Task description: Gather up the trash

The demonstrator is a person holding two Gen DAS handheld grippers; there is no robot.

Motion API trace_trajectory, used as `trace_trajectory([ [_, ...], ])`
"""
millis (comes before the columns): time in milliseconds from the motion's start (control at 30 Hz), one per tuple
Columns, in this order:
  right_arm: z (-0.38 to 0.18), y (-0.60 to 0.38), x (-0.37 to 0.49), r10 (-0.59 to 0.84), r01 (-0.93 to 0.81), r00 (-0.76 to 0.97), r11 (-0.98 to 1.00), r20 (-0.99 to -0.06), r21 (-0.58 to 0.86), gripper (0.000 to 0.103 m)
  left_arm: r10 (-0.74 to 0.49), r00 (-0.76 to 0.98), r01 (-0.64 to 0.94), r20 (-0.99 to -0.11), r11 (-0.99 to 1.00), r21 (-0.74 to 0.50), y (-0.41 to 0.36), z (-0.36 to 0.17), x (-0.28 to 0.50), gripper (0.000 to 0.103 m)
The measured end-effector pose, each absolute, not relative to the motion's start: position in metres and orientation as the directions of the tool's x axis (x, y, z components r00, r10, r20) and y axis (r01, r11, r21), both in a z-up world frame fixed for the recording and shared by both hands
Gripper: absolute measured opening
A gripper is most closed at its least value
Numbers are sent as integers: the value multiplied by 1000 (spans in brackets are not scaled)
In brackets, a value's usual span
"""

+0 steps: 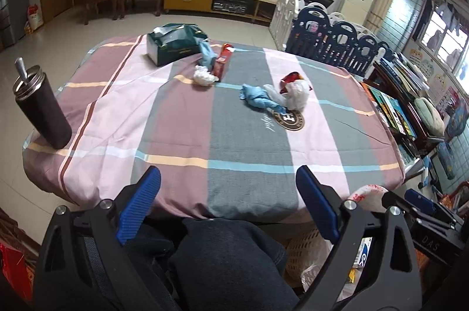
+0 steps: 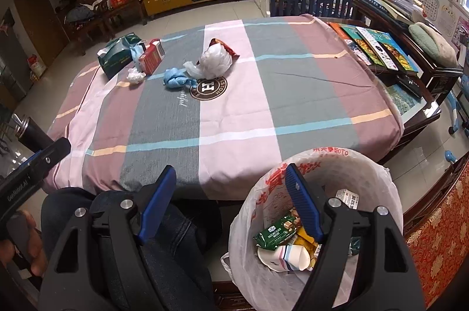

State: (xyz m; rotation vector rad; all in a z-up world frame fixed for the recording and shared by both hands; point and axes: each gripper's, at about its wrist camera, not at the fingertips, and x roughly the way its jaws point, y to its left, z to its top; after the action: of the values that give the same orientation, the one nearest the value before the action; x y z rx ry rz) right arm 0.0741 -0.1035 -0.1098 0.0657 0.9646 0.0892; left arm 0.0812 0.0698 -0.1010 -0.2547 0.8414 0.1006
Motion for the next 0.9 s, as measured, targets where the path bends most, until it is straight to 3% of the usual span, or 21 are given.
trace_trajectory([
  [900, -137, -88, 115, 131, -29, 546, 990, -828, 138, 75, 57, 622, -324, -781, 927, -190, 117, -141, 91, 93],
])
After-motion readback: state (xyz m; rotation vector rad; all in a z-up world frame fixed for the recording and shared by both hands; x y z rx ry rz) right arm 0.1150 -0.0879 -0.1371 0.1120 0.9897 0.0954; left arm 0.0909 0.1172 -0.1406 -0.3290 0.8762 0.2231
